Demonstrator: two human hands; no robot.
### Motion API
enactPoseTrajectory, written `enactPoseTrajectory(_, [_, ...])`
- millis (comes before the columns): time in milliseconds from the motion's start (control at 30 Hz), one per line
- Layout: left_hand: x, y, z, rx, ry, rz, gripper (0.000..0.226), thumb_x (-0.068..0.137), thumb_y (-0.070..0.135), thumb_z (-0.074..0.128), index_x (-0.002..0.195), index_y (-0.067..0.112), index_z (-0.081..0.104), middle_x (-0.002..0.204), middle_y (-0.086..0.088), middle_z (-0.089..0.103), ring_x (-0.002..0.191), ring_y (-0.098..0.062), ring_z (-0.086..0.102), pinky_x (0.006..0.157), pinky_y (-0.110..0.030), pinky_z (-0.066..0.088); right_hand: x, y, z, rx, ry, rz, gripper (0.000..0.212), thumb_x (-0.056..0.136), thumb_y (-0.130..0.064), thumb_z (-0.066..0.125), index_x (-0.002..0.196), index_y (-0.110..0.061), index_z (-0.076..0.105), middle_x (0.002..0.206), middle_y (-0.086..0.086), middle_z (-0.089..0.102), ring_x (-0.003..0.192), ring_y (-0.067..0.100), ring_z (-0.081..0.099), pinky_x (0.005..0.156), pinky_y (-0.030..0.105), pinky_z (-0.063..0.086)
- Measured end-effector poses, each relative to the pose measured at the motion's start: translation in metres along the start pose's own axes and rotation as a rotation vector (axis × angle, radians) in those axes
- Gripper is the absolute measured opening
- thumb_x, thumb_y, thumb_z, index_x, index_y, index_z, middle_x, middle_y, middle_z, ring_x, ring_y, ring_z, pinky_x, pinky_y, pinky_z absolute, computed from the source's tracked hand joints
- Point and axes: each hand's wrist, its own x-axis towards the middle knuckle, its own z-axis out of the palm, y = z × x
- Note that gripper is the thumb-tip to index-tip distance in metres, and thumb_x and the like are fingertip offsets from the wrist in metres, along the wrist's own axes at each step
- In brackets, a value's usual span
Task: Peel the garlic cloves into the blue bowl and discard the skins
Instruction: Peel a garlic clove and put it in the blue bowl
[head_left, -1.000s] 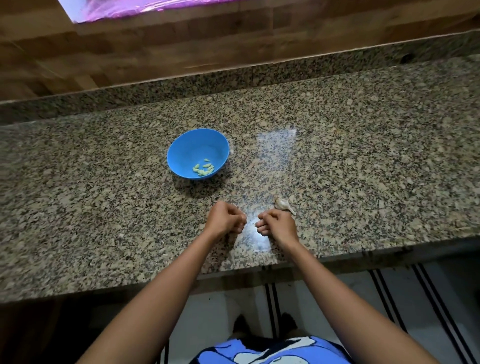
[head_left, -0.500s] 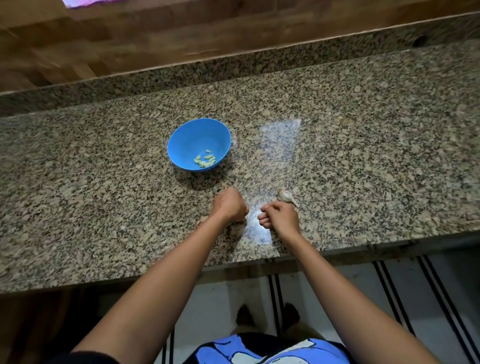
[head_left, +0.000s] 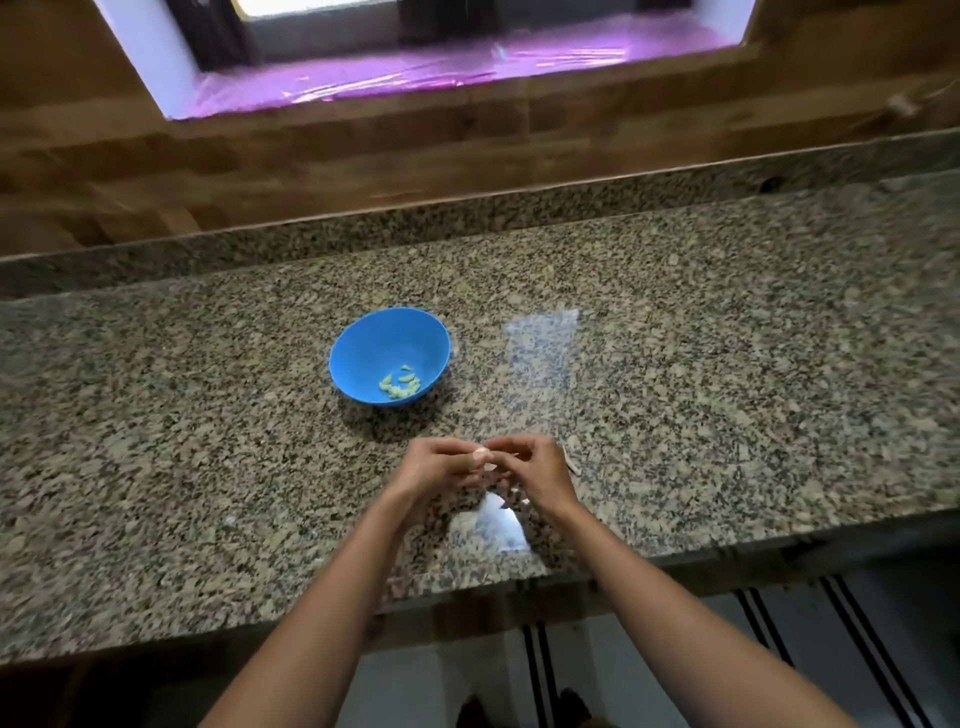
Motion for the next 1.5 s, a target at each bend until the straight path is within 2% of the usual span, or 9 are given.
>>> enactPoseTrajectory(100, [0.003, -0.008, -0.001, 0.014, 0.088, 0.050, 0.012, 0.087, 0.006, 0.063, 0.090, -0.002, 0.071, 0.079, -0.015, 0.069, 0.063, -0.016, 0.062, 0.061, -0.023, 0.055, 0.004, -0.002, 0.004, -0.135, 0.015, -0.059, 0.016, 0.077, -0.013, 0.073, 0.094, -0.014, 0.073, 0.085, -0.007, 0.071, 0.079, 0.005, 0.066, 0.077, 0.027, 0.056])
enactPoseTrajectory(367, [0.007, -0.011, 0.000, 0.190, 0.258, 0.283, 0.010, 0.079, 0.012, 0.074, 0.083, 0.003, 0.074, 0.072, -0.012, 0.071, 0.057, -0.012, 0.063, 0.057, -0.024, 0.053, 0.000, -0.009, 0.013, -0.125, 0.129, -0.082, 0.016, 0.080, -0.012, 0.071, 0.095, -0.007, 0.073, 0.083, 0.000, 0.071, 0.061, -0.003, 0.060, 0.063, 0.013, 0.052])
enactPoseTrajectory(500, [0.008, -0.012, -0.007, 0.246, 0.124, 0.271, 0.007, 0.083, 0.009, 0.069, 0.083, 0.004, 0.073, 0.067, -0.013, 0.067, 0.056, -0.015, 0.057, 0.055, -0.024, 0.051, 0.003, -0.010, 0.007, -0.075, 0.014, -0.033, 0.015, 0.083, -0.003, 0.066, 0.097, -0.001, 0.071, 0.084, 0.014, 0.071, 0.061, 0.022, 0.067, 0.059, 0.033, 0.059])
enactPoseTrajectory(667, [0.006, -0.014, -0.021, 0.163, -0.009, 0.163, 0.009, 0.086, 0.007, 0.065, 0.085, 0.001, 0.072, 0.066, -0.008, 0.065, 0.059, -0.015, 0.057, 0.055, -0.021, 0.049, 0.001, -0.013, 0.002, 0.172, -0.130, 0.119, 0.016, 0.083, 0.005, 0.061, 0.096, 0.014, 0.064, 0.070, 0.015, 0.065, 0.050, 0.009, 0.063, 0.055, 0.019, 0.055])
enactPoseTrajectory(900, [0.001, -0.029, -0.015, 0.987, 0.179, 0.710, 0.022, 0.085, 0.012, 0.068, 0.106, 0.016, 0.072, 0.095, 0.003, 0.072, 0.078, -0.007, 0.066, 0.068, -0.012, 0.047, -0.002, -0.009, 0.006, 0.324, -0.112, 0.364, 0.023, 0.085, -0.001, 0.062, 0.101, 0.016, 0.061, 0.071, 0.015, 0.063, 0.047, 0.008, 0.061, 0.052, 0.017, 0.054])
enactPoseTrajectory(1200, [-0.001, -0.030, -0.008, 0.001, 0.040, 0.222, 0.020, 0.081, 0.014, 0.069, 0.100, 0.006, 0.072, 0.094, -0.012, 0.072, 0.078, -0.021, 0.066, 0.067, -0.027, 0.055, -0.006, -0.017, 0.004, 0.426, -0.160, 0.424, 0.012, 0.086, -0.006, 0.062, 0.092, 0.003, 0.066, 0.073, 0.009, 0.067, 0.060, 0.015, 0.065, 0.059, 0.021, 0.056])
enactPoseTrajectory(1300, [-0.003, -0.030, -0.001, -0.355, 0.015, 0.093, 0.024, 0.073, 0.021, 0.068, 0.093, 0.009, 0.073, 0.074, -0.003, 0.068, 0.062, -0.012, 0.057, 0.064, -0.026, 0.046, -0.010, -0.016, 0.011, 0.375, -0.110, 0.441, 0.011, 0.088, -0.003, 0.058, 0.086, 0.006, 0.064, 0.069, 0.010, 0.064, 0.054, 0.014, 0.060, 0.055, 0.020, 0.054])
enactPoseTrajectory(1367, [-0.003, -0.028, -0.002, -0.364, 0.010, 0.083, 0.021, 0.075, 0.020, 0.067, 0.091, 0.009, 0.073, 0.071, -0.002, 0.065, 0.058, -0.008, 0.053, 0.058, -0.022, 0.042, -0.014, -0.008, 0.014, 0.232, -0.041, 0.414, 0.015, 0.088, -0.009, 0.061, 0.082, 0.004, 0.065, 0.070, 0.014, 0.065, 0.049, 0.015, 0.059, 0.054, 0.026, 0.054])
enactPoseTrajectory(1500, [-0.001, -0.035, -0.006, 0.105, 0.106, 0.222, 0.017, 0.086, 0.014, 0.065, 0.100, 0.007, 0.072, 0.080, -0.002, 0.068, 0.060, -0.003, 0.058, 0.053, -0.012, 0.044, -0.011, 0.004, 0.015, -0.239, 0.090, 0.206, 0.025, 0.083, -0.032, 0.067, 0.073, -0.009, 0.070, 0.068, 0.006, 0.070, 0.060, 0.022, 0.066, 0.062, 0.036, 0.056])
